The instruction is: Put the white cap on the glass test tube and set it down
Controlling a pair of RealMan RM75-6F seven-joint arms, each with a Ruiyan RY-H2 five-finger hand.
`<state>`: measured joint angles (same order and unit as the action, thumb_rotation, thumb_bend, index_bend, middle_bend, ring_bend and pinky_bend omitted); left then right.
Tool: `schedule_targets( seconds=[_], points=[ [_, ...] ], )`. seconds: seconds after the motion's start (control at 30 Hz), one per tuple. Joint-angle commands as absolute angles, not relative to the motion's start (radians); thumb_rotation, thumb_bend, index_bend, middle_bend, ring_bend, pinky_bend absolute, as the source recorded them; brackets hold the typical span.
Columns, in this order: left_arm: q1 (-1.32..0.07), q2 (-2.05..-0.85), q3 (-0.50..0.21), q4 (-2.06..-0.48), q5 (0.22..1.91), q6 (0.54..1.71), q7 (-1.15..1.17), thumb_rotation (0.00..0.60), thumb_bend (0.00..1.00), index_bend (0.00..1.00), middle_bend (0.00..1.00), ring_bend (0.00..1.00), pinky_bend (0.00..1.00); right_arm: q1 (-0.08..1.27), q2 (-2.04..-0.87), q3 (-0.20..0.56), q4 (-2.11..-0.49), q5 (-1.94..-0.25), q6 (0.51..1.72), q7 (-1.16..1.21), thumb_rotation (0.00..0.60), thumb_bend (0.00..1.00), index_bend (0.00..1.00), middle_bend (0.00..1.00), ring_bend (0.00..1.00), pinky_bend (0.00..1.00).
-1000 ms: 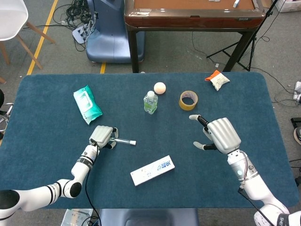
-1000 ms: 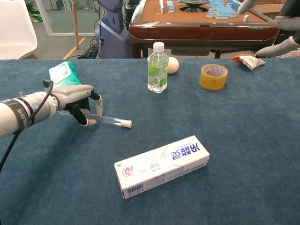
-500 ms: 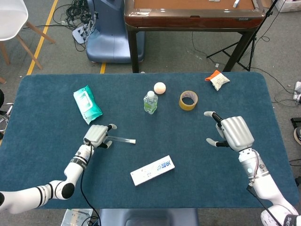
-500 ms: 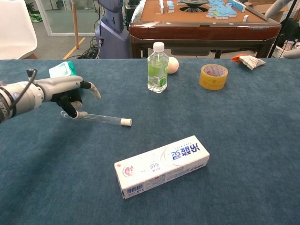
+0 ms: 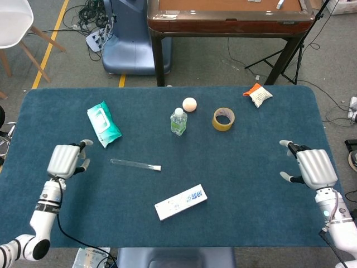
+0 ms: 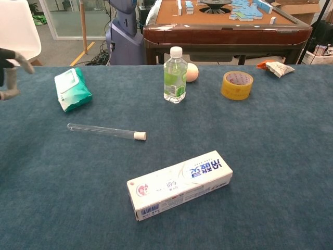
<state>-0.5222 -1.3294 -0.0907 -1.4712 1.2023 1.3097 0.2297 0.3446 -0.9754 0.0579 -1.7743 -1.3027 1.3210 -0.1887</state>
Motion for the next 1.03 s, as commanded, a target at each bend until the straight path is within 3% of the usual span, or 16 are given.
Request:
schedule_targets(
  seconds=[0.03, 0.47, 1.03],
  points=[
    [-0.431, -1.278, -0.056, -1.491, 1.244, 1.406, 0.213, 0.600, 0.32, 0.34, 0.53, 0.47, 0.64, 0.300, -0.987, 0.046, -1.727, -1.337, 1.370, -0.151, 0.600, 0.11, 0.24, 0.44, 0.46, 0.69],
    [-0.225, -1.223, 0.001, -1.569, 1.317, 1.601, 0.200, 0.600, 0.33, 0.37, 0.53, 0.47, 0.63, 0.217, -1.025, 0.032, -1.654, -1.392, 1.440, -0.126, 0.600, 0.11, 0.24, 0.44, 0.46, 0.69],
    [-0.182, -1.221, -0.009, -1.614, 1.378, 1.575, 0.246, 0.600, 0.33, 0.39, 0.52, 0.47, 0.63, 0.184, -1.065, 0.042, -1.622, -1.428, 1.445, -0.107, 0.600, 0.11, 0.24, 0.44, 0.46, 0.69]
  ],
)
